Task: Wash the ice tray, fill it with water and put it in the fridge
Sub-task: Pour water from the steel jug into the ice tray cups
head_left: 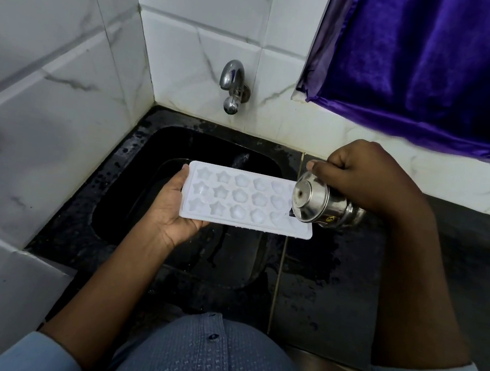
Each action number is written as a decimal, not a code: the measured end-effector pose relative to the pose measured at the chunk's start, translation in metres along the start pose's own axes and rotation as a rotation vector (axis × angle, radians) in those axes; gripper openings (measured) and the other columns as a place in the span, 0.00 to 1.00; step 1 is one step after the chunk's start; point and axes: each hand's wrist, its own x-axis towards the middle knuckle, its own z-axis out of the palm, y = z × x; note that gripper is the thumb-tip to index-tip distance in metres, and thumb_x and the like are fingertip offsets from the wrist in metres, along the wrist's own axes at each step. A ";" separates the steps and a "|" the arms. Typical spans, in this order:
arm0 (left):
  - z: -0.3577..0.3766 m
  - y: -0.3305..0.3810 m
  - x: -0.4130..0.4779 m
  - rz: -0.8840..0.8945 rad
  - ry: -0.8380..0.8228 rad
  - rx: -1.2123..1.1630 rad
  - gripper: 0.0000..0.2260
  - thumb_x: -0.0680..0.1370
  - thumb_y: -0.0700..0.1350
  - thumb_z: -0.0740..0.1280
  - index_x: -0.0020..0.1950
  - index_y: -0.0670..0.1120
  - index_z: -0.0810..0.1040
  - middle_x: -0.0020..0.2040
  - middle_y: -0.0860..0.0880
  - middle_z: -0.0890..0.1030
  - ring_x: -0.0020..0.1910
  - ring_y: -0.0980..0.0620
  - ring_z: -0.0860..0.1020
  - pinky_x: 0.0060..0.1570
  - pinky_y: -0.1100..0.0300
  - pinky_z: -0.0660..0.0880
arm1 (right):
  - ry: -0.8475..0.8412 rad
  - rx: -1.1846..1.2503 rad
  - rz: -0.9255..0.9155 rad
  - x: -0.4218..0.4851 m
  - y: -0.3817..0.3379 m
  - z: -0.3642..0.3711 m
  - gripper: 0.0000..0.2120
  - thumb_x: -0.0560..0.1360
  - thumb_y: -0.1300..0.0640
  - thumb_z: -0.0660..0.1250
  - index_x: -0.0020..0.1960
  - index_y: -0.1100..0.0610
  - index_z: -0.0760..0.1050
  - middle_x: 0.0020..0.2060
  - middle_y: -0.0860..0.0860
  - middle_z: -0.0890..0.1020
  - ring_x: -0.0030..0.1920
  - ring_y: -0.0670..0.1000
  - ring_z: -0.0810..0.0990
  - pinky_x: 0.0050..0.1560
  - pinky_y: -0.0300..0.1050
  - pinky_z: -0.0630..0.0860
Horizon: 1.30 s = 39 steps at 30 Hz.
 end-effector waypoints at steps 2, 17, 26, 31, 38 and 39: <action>-0.001 0.000 0.001 -0.002 -0.004 -0.016 0.27 0.85 0.63 0.60 0.70 0.44 0.80 0.66 0.39 0.84 0.59 0.38 0.86 0.46 0.42 0.85 | -0.001 -0.015 -0.013 0.002 -0.002 0.001 0.28 0.79 0.44 0.70 0.30 0.63 0.72 0.28 0.63 0.77 0.28 0.59 0.72 0.34 0.53 0.70; -0.003 0.001 0.001 -0.010 -0.030 -0.023 0.26 0.84 0.62 0.61 0.68 0.43 0.82 0.66 0.39 0.84 0.60 0.38 0.86 0.48 0.40 0.85 | -0.011 -0.085 -0.010 0.006 -0.008 0.010 0.28 0.78 0.43 0.70 0.29 0.61 0.69 0.23 0.55 0.70 0.27 0.53 0.69 0.33 0.49 0.66; -0.001 0.001 0.000 -0.010 -0.020 -0.002 0.26 0.85 0.63 0.60 0.70 0.44 0.80 0.67 0.39 0.84 0.61 0.38 0.85 0.49 0.41 0.85 | -0.022 -0.102 -0.027 0.005 -0.014 0.010 0.27 0.79 0.43 0.69 0.29 0.60 0.70 0.24 0.55 0.70 0.28 0.54 0.69 0.34 0.48 0.66; -0.002 0.001 0.001 -0.014 -0.026 -0.005 0.27 0.85 0.63 0.60 0.71 0.44 0.80 0.67 0.39 0.84 0.60 0.38 0.86 0.46 0.42 0.85 | -0.027 -0.118 -0.050 0.003 -0.021 0.008 0.27 0.80 0.44 0.69 0.29 0.59 0.67 0.25 0.56 0.71 0.29 0.55 0.70 0.35 0.50 0.68; -0.001 -0.002 0.003 -0.020 -0.057 0.018 0.26 0.83 0.63 0.62 0.68 0.45 0.82 0.68 0.39 0.83 0.57 0.38 0.87 0.42 0.45 0.84 | -0.019 -0.134 -0.081 0.001 -0.028 0.006 0.27 0.80 0.44 0.68 0.29 0.58 0.67 0.23 0.54 0.70 0.28 0.55 0.70 0.37 0.57 0.75; -0.002 -0.003 0.003 -0.020 -0.062 0.016 0.26 0.83 0.63 0.62 0.68 0.45 0.82 0.67 0.39 0.83 0.57 0.38 0.87 0.42 0.45 0.84 | -0.019 -0.139 -0.081 0.001 -0.028 0.006 0.27 0.80 0.44 0.68 0.29 0.58 0.67 0.23 0.53 0.70 0.28 0.55 0.70 0.36 0.56 0.74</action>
